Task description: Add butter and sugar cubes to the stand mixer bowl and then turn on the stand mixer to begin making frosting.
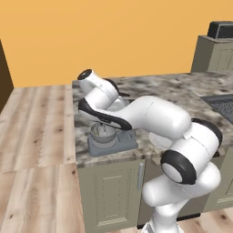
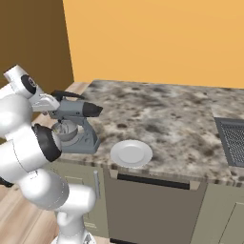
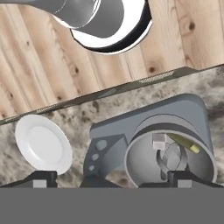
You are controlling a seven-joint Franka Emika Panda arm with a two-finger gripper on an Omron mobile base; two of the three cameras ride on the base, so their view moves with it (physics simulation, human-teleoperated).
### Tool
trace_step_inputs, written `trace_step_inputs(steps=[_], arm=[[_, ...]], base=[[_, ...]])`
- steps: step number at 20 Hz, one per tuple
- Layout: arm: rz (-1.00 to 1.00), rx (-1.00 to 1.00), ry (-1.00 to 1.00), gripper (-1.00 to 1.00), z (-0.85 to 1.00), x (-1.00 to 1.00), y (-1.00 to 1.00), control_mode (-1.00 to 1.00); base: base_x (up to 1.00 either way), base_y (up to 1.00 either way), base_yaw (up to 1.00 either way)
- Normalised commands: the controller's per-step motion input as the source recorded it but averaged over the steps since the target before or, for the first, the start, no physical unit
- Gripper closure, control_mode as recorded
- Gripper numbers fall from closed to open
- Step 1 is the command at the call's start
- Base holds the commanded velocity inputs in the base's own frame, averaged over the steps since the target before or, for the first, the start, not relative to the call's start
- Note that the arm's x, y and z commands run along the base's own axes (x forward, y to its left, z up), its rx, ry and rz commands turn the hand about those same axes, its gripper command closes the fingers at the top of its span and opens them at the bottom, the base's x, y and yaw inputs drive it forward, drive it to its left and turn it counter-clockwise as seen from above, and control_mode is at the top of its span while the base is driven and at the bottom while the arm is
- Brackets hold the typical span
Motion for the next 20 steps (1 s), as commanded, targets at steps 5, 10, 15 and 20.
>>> trace_step_inputs(steps=[5,10,15,20], arm=[[0.00,-0.03,0.00,-1.00,-0.14,0.01,0.00,-1.00],[0.00,-0.05,-0.05,-1.00,-0.12,0.04,0.08,-1.00],[0.00,-0.07,-0.12,-1.00,-0.02,0.07,0.07,-1.00],[0.00,-0.08,-0.09,-1.00,0.00,0.19,0.01,-1.00]], base=[[0.00,0.00,0.00],[0.00,0.00,0.00],[0.00,0.00,0.00],[0.00,0.00,0.00]])
